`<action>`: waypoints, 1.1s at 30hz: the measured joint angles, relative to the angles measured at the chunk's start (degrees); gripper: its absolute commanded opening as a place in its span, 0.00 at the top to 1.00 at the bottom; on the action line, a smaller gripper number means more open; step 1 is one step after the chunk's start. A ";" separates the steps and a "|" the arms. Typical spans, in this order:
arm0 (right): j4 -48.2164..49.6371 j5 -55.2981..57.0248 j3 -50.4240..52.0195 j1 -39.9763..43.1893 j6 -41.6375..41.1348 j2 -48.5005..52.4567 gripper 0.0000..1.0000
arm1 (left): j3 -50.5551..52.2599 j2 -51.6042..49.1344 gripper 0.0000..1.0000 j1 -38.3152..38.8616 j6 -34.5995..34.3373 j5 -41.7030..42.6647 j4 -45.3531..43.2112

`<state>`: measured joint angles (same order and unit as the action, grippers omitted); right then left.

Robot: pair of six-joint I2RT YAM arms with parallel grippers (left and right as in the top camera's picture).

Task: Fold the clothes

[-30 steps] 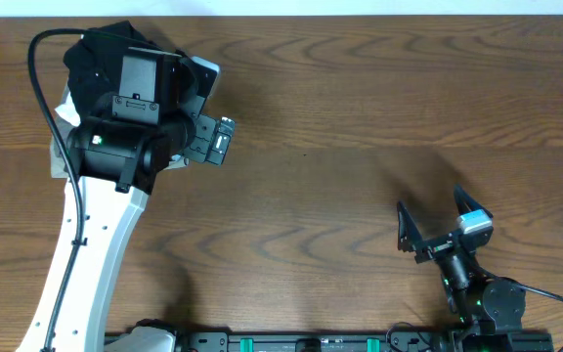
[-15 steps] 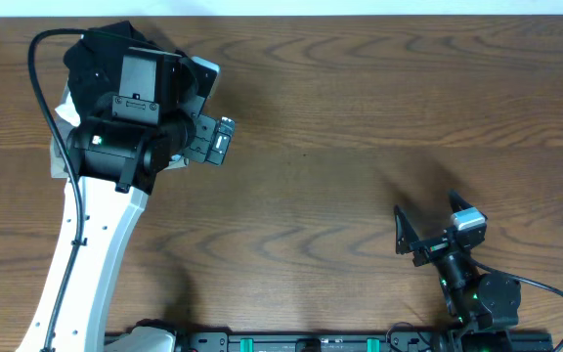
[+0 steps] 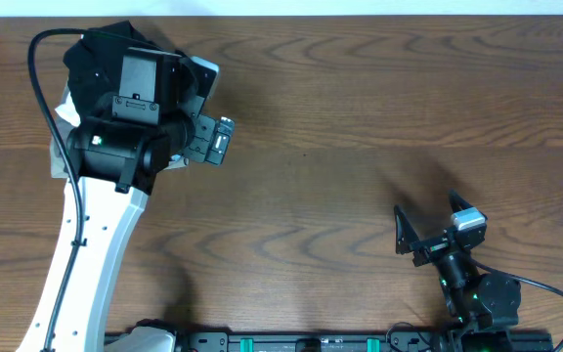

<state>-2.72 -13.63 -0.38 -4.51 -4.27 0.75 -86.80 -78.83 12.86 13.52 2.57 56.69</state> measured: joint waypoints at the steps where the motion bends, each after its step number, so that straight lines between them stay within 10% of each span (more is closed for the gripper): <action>1: 0.00 0.00 0.00 0.00 0.00 0.00 0.01 | 0.04 0.44 0.02 -0.02 0.00 -0.28 -0.07; 33: 0.00 0.02 0.00 0.00 0.00 0.00 0.01 | 35.74 48.54 0.02 -12.50 0.00 -1.53 -26.95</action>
<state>-2.72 -13.61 -0.38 -4.51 -4.27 0.75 -51.07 -30.28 0.36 13.52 1.04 29.74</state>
